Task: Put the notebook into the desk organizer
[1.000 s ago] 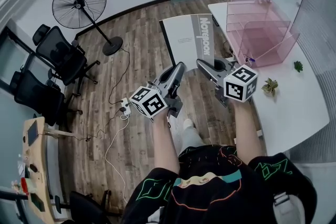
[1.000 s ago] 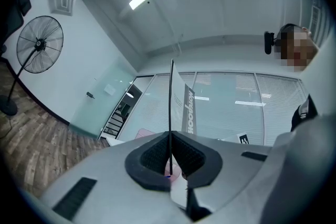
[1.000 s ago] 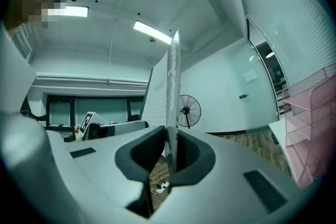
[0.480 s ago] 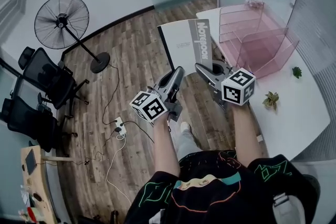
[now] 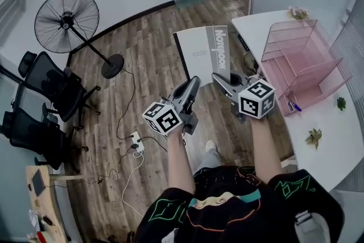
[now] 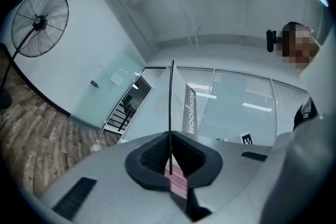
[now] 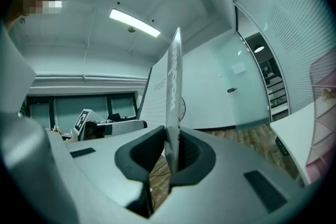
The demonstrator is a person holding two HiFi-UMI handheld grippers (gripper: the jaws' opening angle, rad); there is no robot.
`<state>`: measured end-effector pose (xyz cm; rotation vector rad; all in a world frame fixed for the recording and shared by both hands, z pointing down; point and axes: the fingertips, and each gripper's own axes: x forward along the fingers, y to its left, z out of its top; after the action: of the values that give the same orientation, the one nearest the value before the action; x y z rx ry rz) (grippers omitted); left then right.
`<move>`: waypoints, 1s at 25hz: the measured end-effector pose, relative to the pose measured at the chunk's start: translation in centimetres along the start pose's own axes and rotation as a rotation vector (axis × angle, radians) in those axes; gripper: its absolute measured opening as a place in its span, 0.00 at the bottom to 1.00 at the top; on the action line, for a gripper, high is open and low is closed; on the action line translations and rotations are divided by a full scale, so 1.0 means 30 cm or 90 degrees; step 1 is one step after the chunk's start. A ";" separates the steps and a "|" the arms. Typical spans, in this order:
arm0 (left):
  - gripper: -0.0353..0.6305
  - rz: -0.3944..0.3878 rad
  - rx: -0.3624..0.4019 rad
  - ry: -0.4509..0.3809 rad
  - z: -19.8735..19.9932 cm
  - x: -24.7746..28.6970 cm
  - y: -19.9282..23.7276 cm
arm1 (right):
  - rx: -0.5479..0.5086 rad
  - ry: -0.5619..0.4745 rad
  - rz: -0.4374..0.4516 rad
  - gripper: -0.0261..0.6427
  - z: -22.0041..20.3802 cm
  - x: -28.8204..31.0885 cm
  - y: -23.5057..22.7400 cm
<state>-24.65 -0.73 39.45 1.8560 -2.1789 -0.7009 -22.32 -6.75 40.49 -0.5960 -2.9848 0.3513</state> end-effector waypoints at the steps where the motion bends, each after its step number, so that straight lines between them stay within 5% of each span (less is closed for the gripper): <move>1: 0.06 0.003 -0.001 -0.002 0.019 0.005 0.039 | 0.000 0.002 0.003 0.09 0.004 0.042 -0.013; 12: 0.06 0.005 -0.010 -0.038 0.263 0.097 0.387 | -0.034 0.021 0.001 0.09 0.128 0.439 -0.159; 25: 0.07 -0.028 -0.025 -0.029 0.300 0.246 0.473 | -0.040 0.023 -0.046 0.09 0.185 0.490 -0.306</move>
<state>-42.49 -4.38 37.16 1.8907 -2.1412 -0.7960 -39.93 -10.45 37.73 -0.4925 -2.9831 0.2390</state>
